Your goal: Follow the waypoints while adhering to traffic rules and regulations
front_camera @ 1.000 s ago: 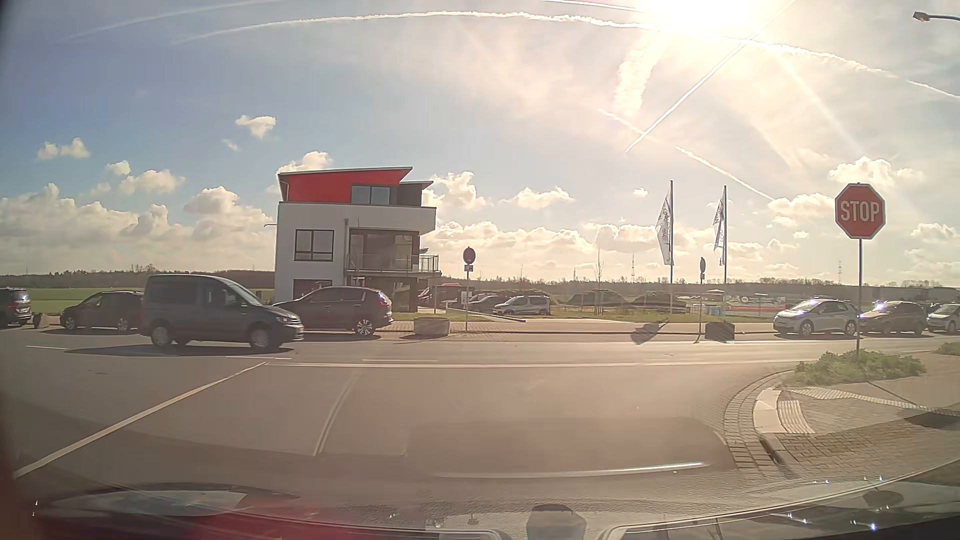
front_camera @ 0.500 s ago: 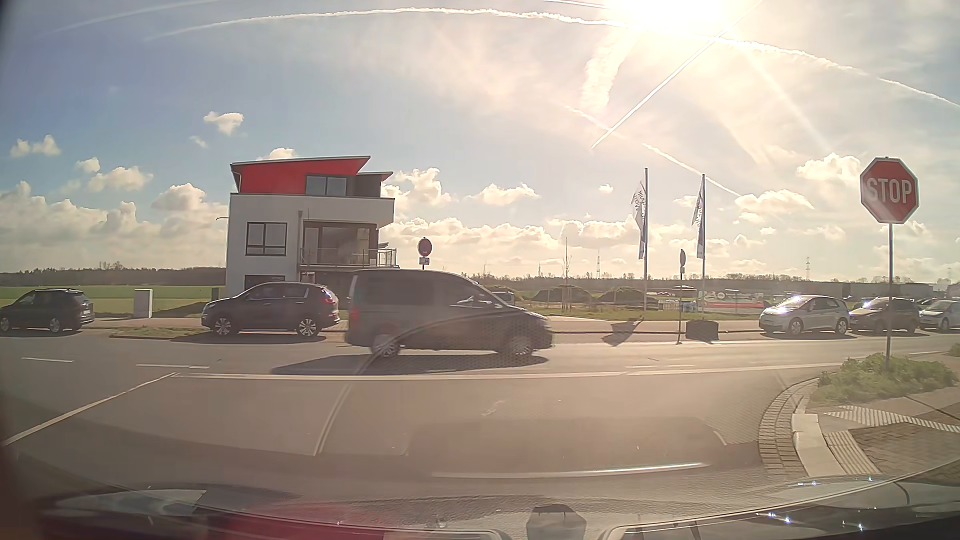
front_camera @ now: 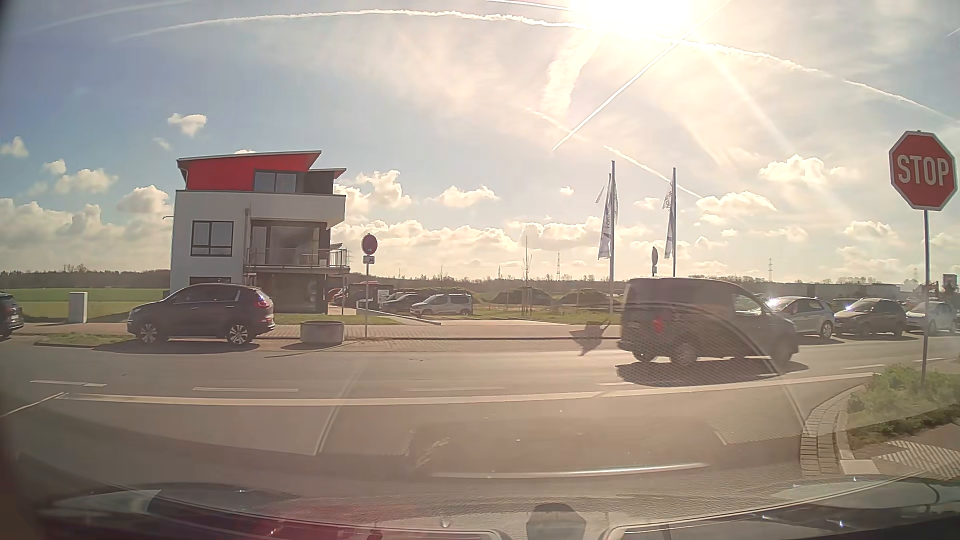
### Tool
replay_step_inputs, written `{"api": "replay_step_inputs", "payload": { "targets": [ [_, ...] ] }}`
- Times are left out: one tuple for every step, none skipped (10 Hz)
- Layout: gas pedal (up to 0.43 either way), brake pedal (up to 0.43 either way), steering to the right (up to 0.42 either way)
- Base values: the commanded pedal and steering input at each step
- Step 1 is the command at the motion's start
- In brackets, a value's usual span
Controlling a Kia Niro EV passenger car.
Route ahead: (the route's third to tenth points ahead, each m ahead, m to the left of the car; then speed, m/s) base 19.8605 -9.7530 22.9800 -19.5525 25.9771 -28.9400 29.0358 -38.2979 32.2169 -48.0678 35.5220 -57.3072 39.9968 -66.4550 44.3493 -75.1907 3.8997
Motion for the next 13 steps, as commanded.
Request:
{"api": "replay_step_inputs", "payload": {
  "targets": [
    [0.000,0.122,0.157],
    [0.000,0.128,0.163],
    [0.000,0.140,0.170],
    [0.000,0.134,0.175],
    [0.000,0.159,0.179],
    [0.000,0.177,0.182],
    [0.000,0.183,0.188],
    [0.000,0.189,0.191],
    [0.000,0.201,0.194],
    [0.000,0.213,0.194],
    [0.000,0.220,0.195],
    [0.000,0.226,0.195],
    [0.000,0.232,0.194]
  ]
}}
